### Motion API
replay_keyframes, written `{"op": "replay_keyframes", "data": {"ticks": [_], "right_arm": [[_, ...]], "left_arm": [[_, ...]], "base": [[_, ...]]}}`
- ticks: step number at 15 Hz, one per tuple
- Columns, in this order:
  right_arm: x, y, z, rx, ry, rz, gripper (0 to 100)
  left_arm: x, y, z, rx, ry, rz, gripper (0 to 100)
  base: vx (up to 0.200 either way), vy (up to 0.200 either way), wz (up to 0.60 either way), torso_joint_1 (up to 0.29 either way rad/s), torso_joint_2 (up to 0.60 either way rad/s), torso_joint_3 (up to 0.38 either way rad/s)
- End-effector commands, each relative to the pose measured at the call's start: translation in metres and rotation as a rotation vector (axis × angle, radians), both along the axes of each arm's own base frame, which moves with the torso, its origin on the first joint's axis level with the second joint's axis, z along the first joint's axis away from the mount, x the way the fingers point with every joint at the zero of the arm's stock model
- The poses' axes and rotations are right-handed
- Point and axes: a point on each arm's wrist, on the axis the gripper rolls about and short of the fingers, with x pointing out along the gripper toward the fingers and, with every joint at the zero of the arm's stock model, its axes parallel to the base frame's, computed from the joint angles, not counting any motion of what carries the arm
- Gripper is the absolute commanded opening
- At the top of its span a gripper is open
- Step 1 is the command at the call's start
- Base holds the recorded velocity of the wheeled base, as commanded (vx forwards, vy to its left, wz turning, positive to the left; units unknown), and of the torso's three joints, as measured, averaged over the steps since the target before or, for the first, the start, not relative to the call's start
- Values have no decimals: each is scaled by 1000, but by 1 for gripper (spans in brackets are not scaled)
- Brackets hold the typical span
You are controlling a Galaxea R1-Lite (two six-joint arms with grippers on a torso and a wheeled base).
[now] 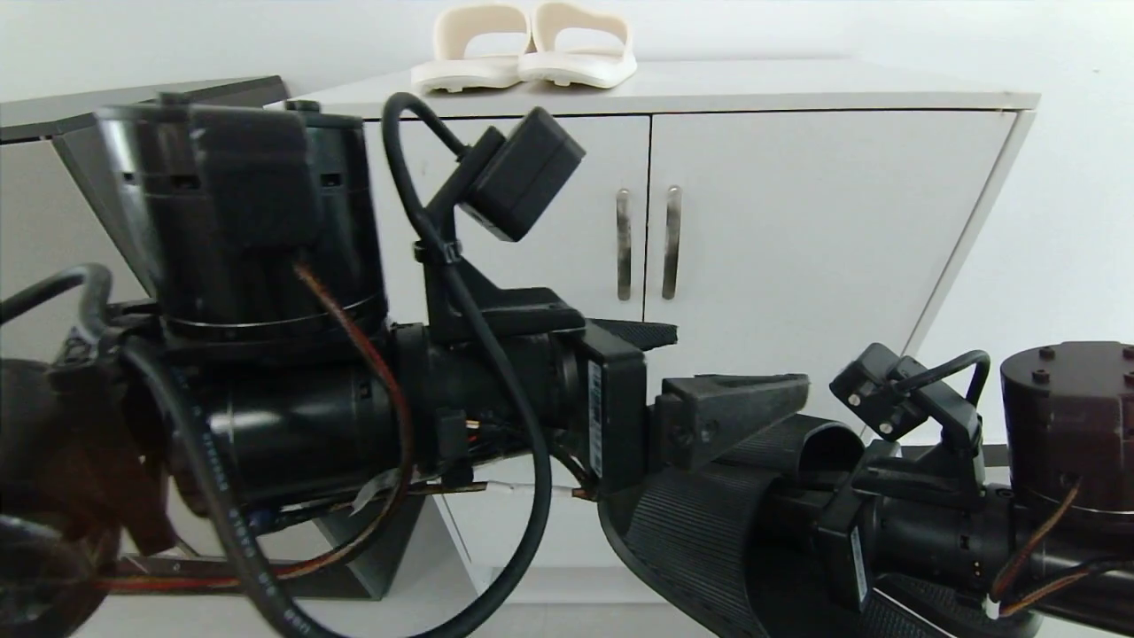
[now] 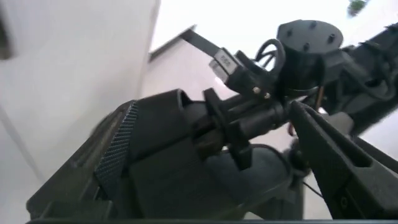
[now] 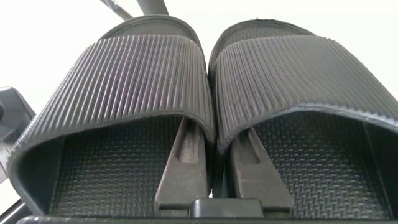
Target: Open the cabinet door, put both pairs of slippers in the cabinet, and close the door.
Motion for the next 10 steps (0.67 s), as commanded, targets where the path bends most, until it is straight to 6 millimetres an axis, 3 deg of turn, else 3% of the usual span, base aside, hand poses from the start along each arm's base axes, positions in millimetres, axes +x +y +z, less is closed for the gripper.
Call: {"op": "replay_keyframes", "data": {"ticks": [1,4,6,10], "right_arm": [[0,0,0,1,0,1,0],[0,0,-2,-3,4,3,0],[0,0,-2,-3,4,3,0],[1,1,-4,-10,12,3,0]], "left_arm": [[17,-9,2,-14,41,-38,100],[39,-12,12,-61,66,-43,100],[49,-11,8,-52,67,-9,100],[58,-17,11,-60,42,60,100]], "base": [[0,0,0,0,0,0],[0,0,0,0,0,0],[0,0,0,0,0,0],[0,0,0,0,0,0]]}}
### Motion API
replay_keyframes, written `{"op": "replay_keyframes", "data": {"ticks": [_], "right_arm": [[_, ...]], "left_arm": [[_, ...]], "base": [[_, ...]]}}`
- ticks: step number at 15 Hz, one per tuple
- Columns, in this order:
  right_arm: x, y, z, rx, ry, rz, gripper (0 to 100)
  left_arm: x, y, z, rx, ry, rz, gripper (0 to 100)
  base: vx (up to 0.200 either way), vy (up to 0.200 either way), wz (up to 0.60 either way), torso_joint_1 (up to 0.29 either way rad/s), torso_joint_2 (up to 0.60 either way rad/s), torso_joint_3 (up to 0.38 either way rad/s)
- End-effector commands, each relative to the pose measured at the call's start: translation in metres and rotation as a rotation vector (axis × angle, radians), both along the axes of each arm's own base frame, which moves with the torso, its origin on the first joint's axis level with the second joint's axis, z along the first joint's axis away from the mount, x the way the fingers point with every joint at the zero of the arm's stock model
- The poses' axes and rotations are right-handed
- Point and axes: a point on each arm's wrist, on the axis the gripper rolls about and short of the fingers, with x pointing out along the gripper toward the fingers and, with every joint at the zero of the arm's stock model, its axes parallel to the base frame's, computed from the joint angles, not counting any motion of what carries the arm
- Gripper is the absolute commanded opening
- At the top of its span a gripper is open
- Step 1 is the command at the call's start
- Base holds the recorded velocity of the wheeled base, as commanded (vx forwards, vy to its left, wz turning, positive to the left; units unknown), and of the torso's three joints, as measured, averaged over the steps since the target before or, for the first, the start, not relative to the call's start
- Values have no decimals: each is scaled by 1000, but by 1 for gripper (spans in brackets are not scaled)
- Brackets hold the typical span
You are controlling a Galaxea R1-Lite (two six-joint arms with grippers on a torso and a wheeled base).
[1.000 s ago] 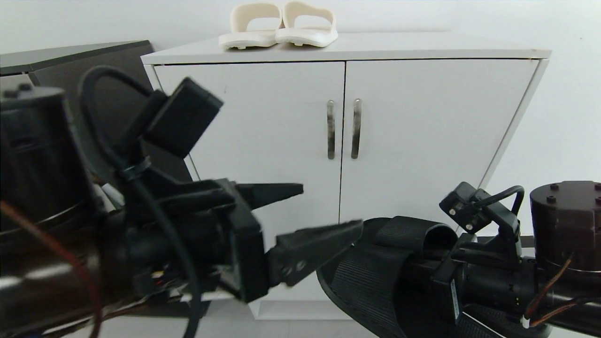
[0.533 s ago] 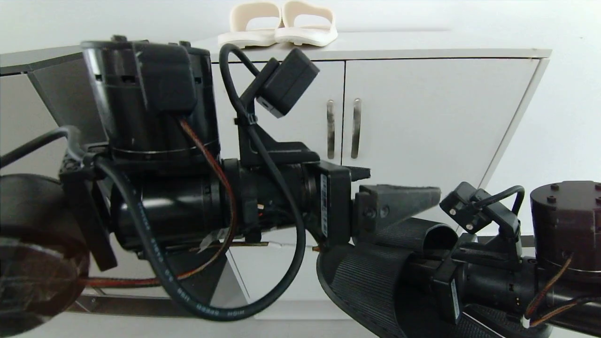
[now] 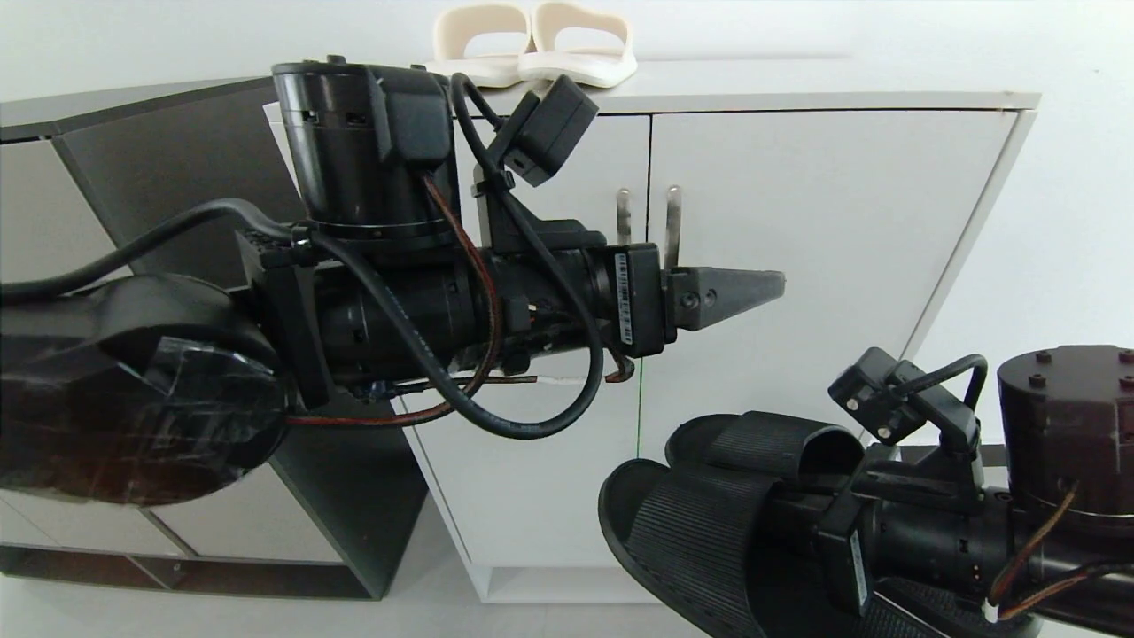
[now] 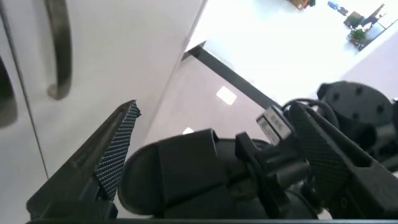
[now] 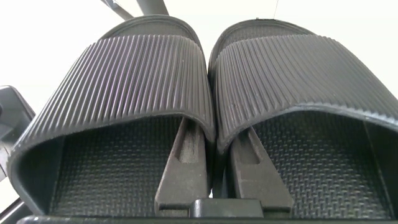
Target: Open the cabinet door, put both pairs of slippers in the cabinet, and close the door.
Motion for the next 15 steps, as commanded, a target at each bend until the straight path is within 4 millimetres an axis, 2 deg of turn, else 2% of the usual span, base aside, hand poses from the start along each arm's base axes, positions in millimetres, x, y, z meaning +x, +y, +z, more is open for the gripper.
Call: {"op": "replay_keyframes", "data": {"ticks": [1,3,7,12,15], "right_arm": [[1,1,-2,-6,6,2,0],[1,1,-3,-9,9,2,0],[1,1,-4,-11,12,2,0],[1,2,-5,-15,14,4,0],[1,2,-6,-16,15,4,0]], "left_arm": [[9,-7,2,-7,-9,15,100],[18,-13,1,-4,-14,56,100],[34,-14,-11,40,-34,135,100],[44,-11,-2,20,-62,179,100],[58,-19,-11,47,-71,219,100]], "base": [[0,0,0,0,0,0],[0,0,0,0,0,0],[0,0,0,0,0,0],[0,0,0,0,0,0],[0,0,0,0,0,0]]}}
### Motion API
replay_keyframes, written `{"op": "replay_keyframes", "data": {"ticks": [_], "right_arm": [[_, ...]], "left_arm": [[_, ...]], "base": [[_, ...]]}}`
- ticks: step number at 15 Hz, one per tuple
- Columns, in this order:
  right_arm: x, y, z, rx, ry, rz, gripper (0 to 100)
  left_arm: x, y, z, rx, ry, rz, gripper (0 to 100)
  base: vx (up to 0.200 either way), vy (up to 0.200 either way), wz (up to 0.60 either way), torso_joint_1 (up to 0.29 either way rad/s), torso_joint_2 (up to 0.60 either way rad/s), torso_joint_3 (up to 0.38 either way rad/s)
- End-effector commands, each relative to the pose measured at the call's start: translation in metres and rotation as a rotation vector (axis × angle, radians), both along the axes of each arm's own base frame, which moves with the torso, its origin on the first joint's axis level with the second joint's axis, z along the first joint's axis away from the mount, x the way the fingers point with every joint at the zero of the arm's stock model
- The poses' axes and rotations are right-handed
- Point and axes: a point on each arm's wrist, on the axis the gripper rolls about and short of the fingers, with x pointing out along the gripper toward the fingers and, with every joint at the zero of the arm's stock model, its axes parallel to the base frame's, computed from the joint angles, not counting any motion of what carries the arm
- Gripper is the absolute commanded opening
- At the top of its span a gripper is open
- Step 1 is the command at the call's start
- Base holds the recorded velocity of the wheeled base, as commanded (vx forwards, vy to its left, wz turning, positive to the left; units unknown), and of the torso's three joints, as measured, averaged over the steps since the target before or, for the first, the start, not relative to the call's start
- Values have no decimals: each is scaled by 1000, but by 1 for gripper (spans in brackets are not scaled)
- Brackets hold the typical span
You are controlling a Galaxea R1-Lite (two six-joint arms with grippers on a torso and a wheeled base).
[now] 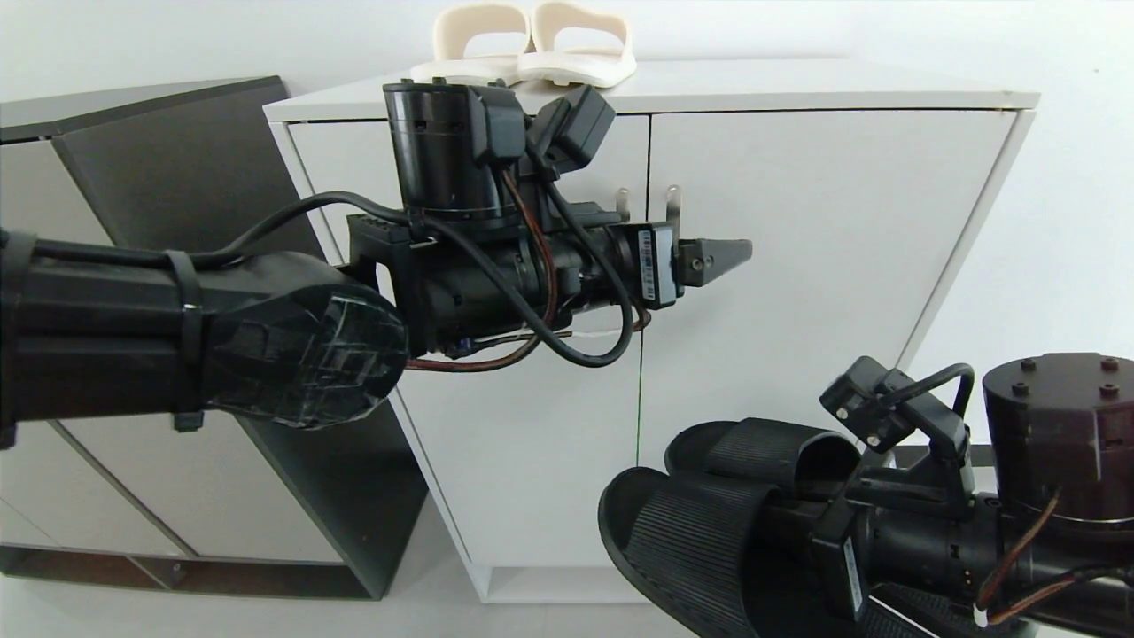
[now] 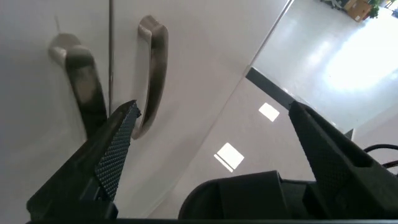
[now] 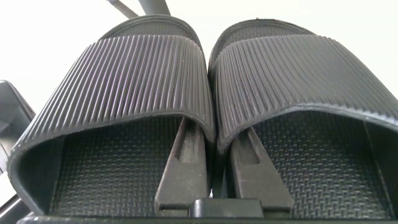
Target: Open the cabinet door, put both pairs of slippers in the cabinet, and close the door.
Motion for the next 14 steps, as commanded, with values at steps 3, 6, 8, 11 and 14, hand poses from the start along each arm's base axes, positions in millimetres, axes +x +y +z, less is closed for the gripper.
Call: {"op": "replay_keyframes", "data": {"ticks": [3,6,8,11,14], "right_arm": [[0,0,-1,-3,3,1,0],[0,0,-1,-2,2,3,0],[0,1,-2,2,10,23,0],[-5,-2,-6,-9,16,86,0],[-17,-11,-7,4,12,219,0]], "left_arm": [[17,-14,-10,11,2,23,100],[19,-15,-7,2,-6,22,100],[18,-16,-7,3,-5,19,0],[8,-11,1,-6,-11,2,0],[-25,-2,2,6,9,-47,0]], "base": [[0,0,0,0,0,0],[0,0,0,0,0,0],[0,0,0,0,0,0],[0,0,0,0,0,0],[0,0,0,0,0,0]]}}
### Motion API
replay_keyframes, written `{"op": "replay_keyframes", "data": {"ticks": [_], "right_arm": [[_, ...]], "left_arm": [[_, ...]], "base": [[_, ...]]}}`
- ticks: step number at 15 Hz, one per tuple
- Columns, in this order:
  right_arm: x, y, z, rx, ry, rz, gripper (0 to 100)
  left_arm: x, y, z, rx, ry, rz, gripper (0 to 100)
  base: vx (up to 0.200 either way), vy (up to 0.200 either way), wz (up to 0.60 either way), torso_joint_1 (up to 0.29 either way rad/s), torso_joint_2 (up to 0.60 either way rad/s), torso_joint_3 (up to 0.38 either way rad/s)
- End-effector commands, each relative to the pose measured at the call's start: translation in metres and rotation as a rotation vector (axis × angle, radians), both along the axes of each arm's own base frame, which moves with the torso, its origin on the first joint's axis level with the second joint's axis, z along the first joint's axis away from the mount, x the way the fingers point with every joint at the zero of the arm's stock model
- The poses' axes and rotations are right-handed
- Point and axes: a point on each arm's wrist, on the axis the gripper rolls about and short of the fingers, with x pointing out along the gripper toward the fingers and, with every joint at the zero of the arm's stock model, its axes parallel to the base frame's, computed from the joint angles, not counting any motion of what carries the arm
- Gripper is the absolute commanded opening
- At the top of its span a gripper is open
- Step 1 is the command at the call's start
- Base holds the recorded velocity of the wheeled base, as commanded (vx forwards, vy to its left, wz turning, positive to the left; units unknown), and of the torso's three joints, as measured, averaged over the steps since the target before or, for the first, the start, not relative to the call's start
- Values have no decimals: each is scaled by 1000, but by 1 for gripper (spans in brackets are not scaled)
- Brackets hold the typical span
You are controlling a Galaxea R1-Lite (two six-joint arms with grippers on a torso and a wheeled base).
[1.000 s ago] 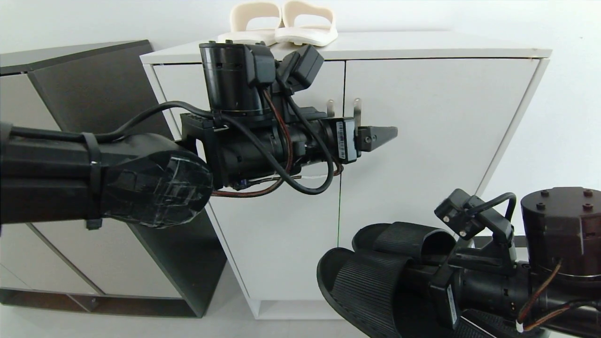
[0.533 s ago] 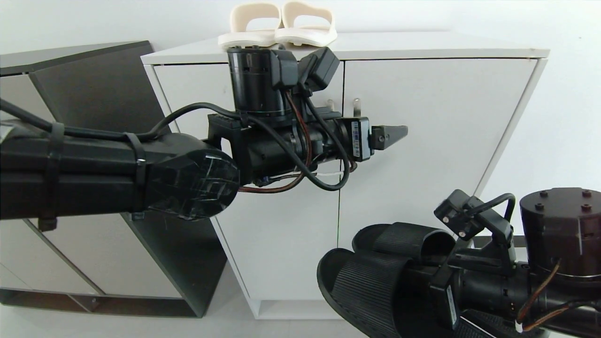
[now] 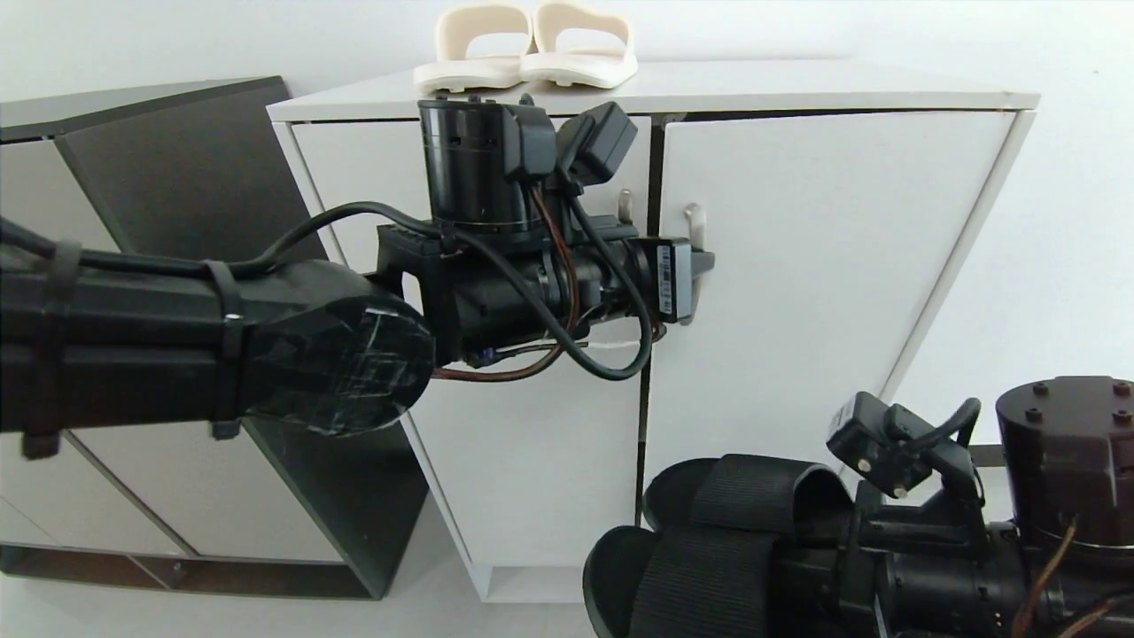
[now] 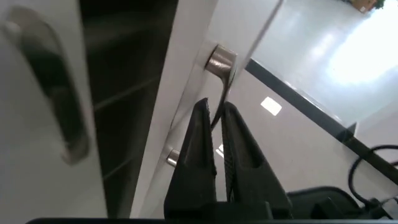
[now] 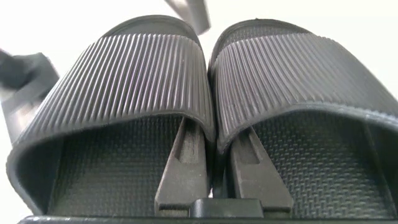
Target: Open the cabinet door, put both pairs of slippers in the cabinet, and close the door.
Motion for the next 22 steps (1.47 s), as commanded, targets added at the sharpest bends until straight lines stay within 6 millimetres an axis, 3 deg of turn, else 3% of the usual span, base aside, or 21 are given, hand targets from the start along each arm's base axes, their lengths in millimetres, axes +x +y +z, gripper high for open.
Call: {"op": "replay_keyframes", "data": {"ticks": [1,2,4,7,10,15,18,22], "right_arm": [[-9,-8,-1,-2,-21,41,0],[-9,-8,-1,-4,-22,42,0],[-10,-9,-5,-30,-43,63,0],[-10,-9,-5,-31,-42,63,0],[-10,-9,-6,-34,-41,64,0],[-11,-9,-6,-36,-41,64,0],[-12,-8,-5,-34,-44,69,0],[-16,-6,-8,-41,-33,89,0]], "left_arm": [[-38,13,7,-3,1,-60,0],[-40,13,7,-1,3,-66,0],[-67,22,7,3,5,-111,0],[-79,37,12,-9,-7,-100,0],[-59,51,12,-13,-1,-24,0],[-21,24,9,-78,2,-8,0],[-12,15,1,-80,0,-4,0],[-14,9,7,-134,37,-24,0]], "base": [[0,0,0,0,0,0],[0,0,0,0,0,0],[0,0,0,0,0,0],[0,0,0,0,0,0],[0,0,0,0,0,0],[0,0,0,0,0,0],[0,0,0,0,0,0],[0,0,0,0,0,0]]}}
